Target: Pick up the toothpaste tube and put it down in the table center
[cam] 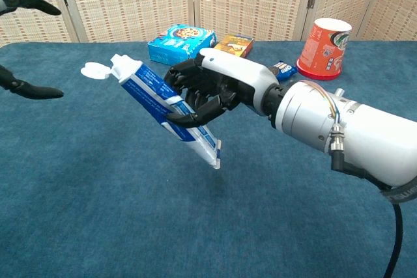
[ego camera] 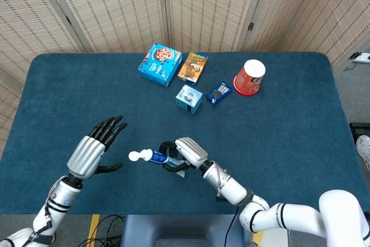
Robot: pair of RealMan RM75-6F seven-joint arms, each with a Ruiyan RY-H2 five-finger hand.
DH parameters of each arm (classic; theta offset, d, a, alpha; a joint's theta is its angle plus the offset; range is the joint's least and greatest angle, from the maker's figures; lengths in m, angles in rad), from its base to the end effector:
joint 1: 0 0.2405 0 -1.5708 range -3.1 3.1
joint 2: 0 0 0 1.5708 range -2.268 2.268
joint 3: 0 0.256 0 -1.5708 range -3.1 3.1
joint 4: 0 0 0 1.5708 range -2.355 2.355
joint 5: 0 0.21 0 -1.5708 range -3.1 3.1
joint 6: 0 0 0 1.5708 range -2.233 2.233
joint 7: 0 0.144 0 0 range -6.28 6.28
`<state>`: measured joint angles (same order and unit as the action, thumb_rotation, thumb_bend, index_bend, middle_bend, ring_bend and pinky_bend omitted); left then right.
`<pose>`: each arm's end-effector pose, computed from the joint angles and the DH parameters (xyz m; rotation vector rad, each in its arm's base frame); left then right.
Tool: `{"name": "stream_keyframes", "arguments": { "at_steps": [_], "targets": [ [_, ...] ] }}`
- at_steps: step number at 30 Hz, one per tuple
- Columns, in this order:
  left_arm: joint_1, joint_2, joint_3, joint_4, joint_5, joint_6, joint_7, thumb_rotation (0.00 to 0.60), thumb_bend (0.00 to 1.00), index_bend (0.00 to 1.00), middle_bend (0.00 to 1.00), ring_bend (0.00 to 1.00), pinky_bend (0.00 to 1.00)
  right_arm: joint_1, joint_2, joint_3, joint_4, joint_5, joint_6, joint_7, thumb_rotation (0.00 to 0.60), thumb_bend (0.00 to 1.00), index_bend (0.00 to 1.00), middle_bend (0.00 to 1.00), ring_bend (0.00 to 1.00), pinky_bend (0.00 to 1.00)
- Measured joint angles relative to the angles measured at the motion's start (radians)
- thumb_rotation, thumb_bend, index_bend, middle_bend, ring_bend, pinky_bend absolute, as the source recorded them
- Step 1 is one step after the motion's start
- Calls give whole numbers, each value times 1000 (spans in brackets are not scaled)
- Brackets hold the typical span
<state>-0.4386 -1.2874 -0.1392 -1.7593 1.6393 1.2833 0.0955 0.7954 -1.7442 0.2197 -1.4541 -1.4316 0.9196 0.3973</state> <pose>-0.1577 0.2622 0.0821 -1.7685 -0.8029 -1.3388 -0.0549 -0.3055 -0.0701 1.9115 -1.5947 1.5435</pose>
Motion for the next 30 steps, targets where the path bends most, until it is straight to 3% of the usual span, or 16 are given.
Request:
{"name": "stream_keyframes", "arguments": {
  "at_steps": [12, 30],
  "targets": [
    [-54, -73, -19, 1, -29, -21, 10, 600, 86, 0, 20, 54, 162, 12, 4, 2, -17, 28, -11, -26, 600, 567, 748, 721, 593, 550],
    [-84, -63, -37, 8, -61, -16, 11, 600, 86, 0, 20, 54, 161, 33, -1, -16, -19, 77, -58, -115, 600, 571, 763, 737, 606, 550]
  ]
}}
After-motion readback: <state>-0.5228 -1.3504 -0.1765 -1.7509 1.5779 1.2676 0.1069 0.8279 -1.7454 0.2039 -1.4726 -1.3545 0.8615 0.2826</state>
